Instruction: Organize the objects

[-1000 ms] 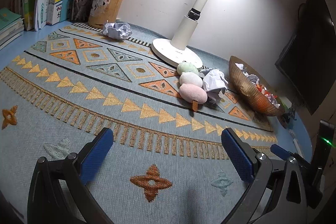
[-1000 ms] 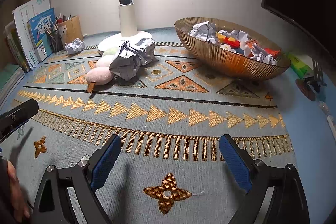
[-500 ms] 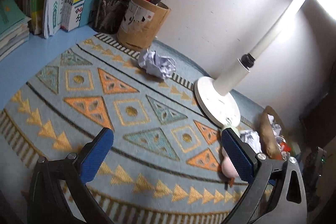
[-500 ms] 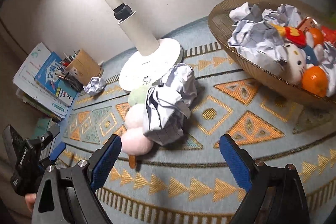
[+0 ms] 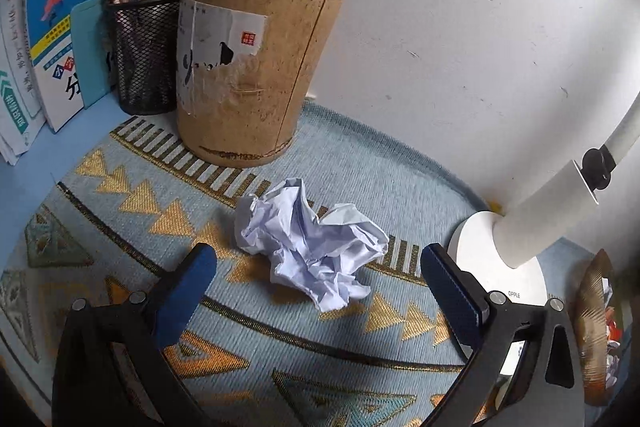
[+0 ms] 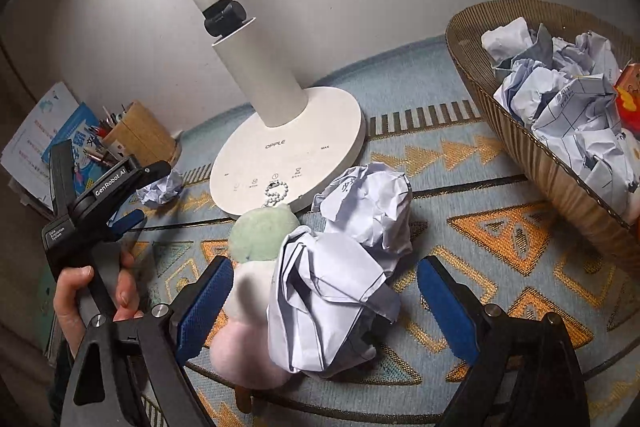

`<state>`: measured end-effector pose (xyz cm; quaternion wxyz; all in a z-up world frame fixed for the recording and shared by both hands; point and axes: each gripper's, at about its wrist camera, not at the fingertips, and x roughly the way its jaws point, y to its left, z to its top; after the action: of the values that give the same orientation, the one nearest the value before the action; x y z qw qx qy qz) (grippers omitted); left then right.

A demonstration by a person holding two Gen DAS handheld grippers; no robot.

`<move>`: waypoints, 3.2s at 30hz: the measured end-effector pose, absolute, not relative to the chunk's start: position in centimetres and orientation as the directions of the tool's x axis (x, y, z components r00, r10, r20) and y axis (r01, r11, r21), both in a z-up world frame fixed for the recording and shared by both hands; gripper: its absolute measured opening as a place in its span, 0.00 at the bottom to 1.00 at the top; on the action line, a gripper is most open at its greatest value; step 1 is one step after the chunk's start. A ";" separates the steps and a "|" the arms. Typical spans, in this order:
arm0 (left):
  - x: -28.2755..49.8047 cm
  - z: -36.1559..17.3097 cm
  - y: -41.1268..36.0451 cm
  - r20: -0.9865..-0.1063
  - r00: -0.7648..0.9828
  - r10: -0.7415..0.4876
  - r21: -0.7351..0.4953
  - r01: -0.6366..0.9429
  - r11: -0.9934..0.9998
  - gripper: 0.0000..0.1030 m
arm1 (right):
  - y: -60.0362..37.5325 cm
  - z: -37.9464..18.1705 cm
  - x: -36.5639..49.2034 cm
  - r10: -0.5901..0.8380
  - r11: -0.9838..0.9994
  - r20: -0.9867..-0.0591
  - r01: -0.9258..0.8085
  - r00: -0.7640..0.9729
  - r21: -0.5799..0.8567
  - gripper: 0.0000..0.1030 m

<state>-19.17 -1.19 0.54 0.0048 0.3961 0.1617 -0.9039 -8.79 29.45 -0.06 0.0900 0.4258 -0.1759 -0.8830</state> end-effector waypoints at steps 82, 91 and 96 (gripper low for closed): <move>7.6 0.7 8.7 -0.697 -0.626 0.350 -0.325 -0.159 -0.932 0.60 | 29.7 -0.6 8.1 -0.226 -0.969 -0.773 0.219 -0.592 0.116 0.87; 7.6 0.8 8.6 -0.695 -0.626 0.354 -0.330 -0.160 -0.931 0.60 | 29.3 0.2 9.1 -0.212 -0.970 -0.733 0.233 -0.646 0.076 0.47; 7.7 1.0 8.5 -0.690 -0.629 0.359 -0.337 -0.160 -0.928 0.60 | 30.1 0.9 9.6 -0.187 -0.979 -0.701 0.188 -0.688 0.076 0.47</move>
<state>7.71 8.53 0.97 -0.1453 0.4056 0.1228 -0.8940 9.63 30.13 0.85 0.1021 0.3815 0.0008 -0.9187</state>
